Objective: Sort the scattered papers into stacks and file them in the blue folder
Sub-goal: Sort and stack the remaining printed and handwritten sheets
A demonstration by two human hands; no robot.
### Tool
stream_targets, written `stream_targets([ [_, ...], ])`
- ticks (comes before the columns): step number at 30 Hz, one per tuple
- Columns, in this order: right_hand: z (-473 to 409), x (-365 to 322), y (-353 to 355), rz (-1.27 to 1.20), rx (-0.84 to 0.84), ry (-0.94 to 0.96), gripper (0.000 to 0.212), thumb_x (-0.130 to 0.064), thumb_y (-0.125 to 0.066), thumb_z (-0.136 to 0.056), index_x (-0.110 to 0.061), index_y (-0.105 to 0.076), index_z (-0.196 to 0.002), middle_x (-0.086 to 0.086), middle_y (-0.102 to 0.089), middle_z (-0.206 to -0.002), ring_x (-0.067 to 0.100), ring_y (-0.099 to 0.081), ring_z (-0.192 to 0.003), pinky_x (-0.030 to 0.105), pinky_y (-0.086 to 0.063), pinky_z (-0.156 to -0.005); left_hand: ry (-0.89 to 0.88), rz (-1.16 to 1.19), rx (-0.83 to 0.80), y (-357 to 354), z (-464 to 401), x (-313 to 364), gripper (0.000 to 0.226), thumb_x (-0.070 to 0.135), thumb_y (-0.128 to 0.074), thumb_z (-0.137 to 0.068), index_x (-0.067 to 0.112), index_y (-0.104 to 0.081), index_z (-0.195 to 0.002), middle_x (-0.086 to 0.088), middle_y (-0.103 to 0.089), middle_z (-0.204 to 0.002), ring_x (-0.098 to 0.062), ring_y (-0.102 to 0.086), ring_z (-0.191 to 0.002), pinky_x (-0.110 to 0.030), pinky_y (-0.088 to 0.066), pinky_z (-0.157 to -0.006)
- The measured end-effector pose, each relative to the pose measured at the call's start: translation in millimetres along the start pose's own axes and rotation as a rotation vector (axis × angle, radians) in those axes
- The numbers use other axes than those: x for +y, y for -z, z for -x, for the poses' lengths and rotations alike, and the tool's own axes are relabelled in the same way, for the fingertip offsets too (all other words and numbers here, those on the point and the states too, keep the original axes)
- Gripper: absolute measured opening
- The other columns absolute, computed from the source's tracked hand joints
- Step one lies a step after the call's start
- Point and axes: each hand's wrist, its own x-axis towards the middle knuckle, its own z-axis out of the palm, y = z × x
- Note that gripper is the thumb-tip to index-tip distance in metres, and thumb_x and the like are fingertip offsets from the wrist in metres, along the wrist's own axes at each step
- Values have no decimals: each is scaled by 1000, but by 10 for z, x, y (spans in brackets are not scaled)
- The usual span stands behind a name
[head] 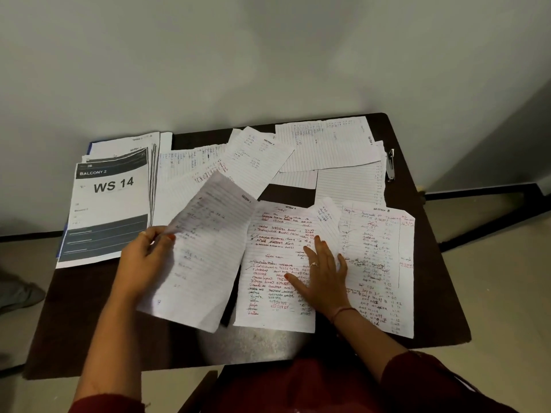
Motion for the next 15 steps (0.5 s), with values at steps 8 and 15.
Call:
stream_targets([
  [8, -134, -289, 15, 30, -55, 101, 74, -70, -37, -81, -13, -61, -120, 14, -48, -141, 27, -48, -130, 50, -22, -105, 68, 43, 176, 220, -49, -105, 18, 21, -51, -98, 13, -59, -112, -7, -60, -100, -19, -56, -82, -27, -43, -68],
  [15, -196, -556, -89, 47, -111, 106, 73, -69, -38, -80, -15, -61, -121, 14, -49, -140, 30, -49, -128, 59, -35, -98, 92, 109, 266, 441, -149, -251, 21, 24, -51, -98, 12, -59, -114, -8, -61, -107, -22, -57, -96, -38, -46, -84],
])
